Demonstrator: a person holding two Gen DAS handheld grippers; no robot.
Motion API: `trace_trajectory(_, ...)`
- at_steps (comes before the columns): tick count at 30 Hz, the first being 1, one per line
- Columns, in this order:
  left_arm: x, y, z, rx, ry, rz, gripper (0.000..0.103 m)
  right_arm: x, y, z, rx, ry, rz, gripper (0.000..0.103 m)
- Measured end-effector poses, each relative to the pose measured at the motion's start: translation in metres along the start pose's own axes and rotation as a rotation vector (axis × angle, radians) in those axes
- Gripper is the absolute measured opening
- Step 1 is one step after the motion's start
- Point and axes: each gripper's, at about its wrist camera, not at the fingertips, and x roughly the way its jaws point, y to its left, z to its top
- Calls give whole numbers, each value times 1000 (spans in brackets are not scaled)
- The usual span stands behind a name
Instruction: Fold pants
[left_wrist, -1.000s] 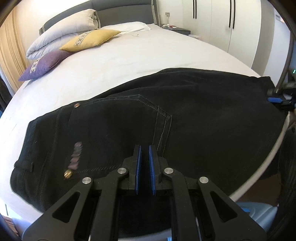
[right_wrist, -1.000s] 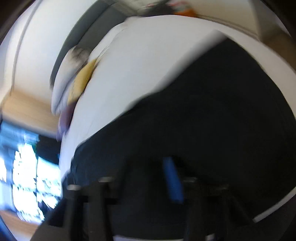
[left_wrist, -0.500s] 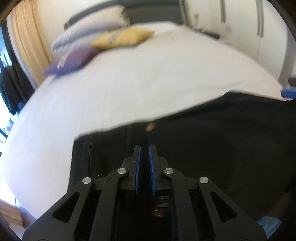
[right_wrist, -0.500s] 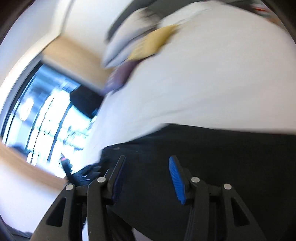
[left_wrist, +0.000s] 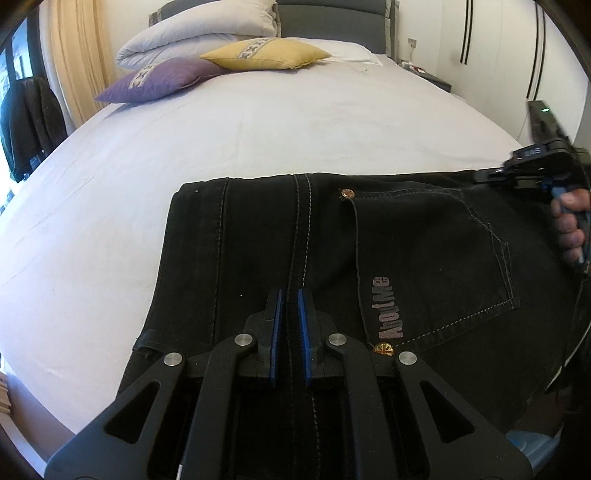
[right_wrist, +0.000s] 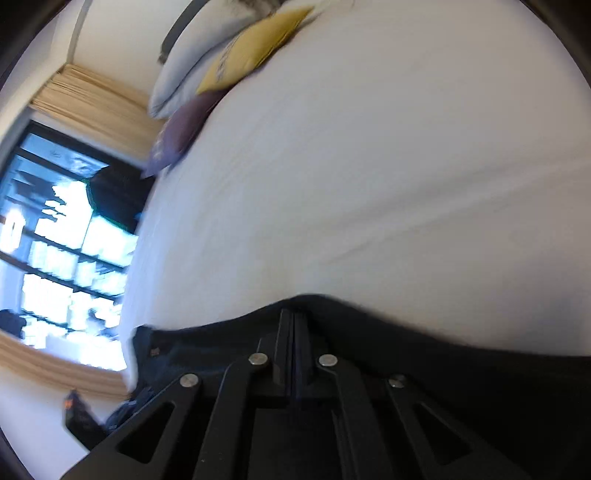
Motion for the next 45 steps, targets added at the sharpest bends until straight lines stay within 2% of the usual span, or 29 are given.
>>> trace_trajectory(1, 1, -3, -1, -1, -4, 6, 9, -10, 0, -2, 0, -20, 1, 8)
trace_trajectory(2, 1, -5, -2, -4, -7, 15, 9, -21, 2, -6, 8, -40, 43, 18)
trace_trajectory(3, -1, -9, -4, -5, -7, 21, 9, -37, 1, -10, 10, -52, 98, 39)
trace_trajectory(5, 1, -11, -3, 0, -2, 37, 9, -42, 16, -23, -19, -50, 183, 63)
trace_trajectory(6, 5, -10, 1, 6, 0, 42, 9, -37, 22, -34, -48, -26, 202, 65)
trace_trajectory(7, 5, -11, 1, 12, 2, 45, 9, -21, 31, -43, -60, -7, 193, 65)
trace_trajectory(8, 5, -13, 0, 16, 4, 45, 9, -16, 25, -47, -60, 9, 168, 57)
trace_trajectory(9, 4, -14, 1, 19, 8, 43, 9, -13, 4, -49, -18, 6, 180, 29)
trace_trajectory(11, 5, -15, 3, 15, 16, 43, 9, -26, -37, -47, 118, -14, 174, 0)
trace_trajectory(14, 6, -18, 7, 5, 20, 68, 9, -77, -77, -50, 175, -130, 31, 0)
trace_trajectory(15, 6, -20, 7, 1, 19, 81, 9, -101, -92, -53, 171, -173, -22, 4)
trace_trajectory(17, 6, -25, 8, -6, 18, 109, 9, -150, -134, -66, 231, -249, -75, 4)
trace_trajectory(20, 4, -32, 12, -9, 28, 146, 10, -223, -203, -99, 399, -369, -141, 4)
trace_trajectory(22, -1, -35, 18, -27, 44, 135, 17, -269, -233, -121, 526, -442, -229, 6)
trace_trajectory(23, -3, -36, 20, -34, 46, 126, 19, -294, -240, -135, 575, -477, -276, 13)
trace_trajectory(24, -9, -39, 24, -47, 42, 100, 19, -306, -233, -143, 580, -510, -275, 29)
trace_trajectory(26, -19, -48, 29, -45, 18, 88, 20, -323, -224, -154, 555, -548, -220, 53)
trace_trajectory(27, -25, -56, 31, -35, 1, 78, 19, -321, -208, -160, 529, -547, -169, 60)
trace_trajectory(30, -32, -81, 34, 8, -16, 42, 20, -298, -193, -171, 464, -457, -69, 61)
trace_trajectory(32, -30, -96, 33, 40, 0, 22, 20, -281, -208, -176, 533, -423, -64, 61)
trace_trajectory(33, -28, -102, 31, 51, 10, 11, 20, -273, -217, -180, 605, -404, -88, 57)
trace_trajectory(34, -28, -106, 29, 56, 19, 3, 20, -273, -229, -187, 650, -409, -76, 49)
trace_trajectory(35, -28, -107, 28, 54, 23, -3, 20, -277, -241, -194, 676, -421, -55, 35)
trace_trajectory(36, -28, -107, 26, 48, 24, -8, 20, -284, -243, -197, 692, -443, -85, 30)
trace_trajectory(37, -28, -108, 26, 39, 24, -11, 20, -301, -249, -203, 696, -465, -141, 38)
trace_trajectory(38, -29, -107, 26, 30, 24, -17, 20, -313, -248, -204, 709, -481, -234, 60)
trace_trajectory(39, -31, -108, 25, 22, 24, -29, 20, -334, -250, -212, 730, -538, -278, 64)
trace_trajectory(41, -33, -114, 26, 17, 15, -47, 20, -347, -245, -219, 733, -581, -172, 64)
trace_trajectory(45, -48, -133, 29, 25, -15, -106, 20, -339, -233, -227, 724, -501, -18, 65)
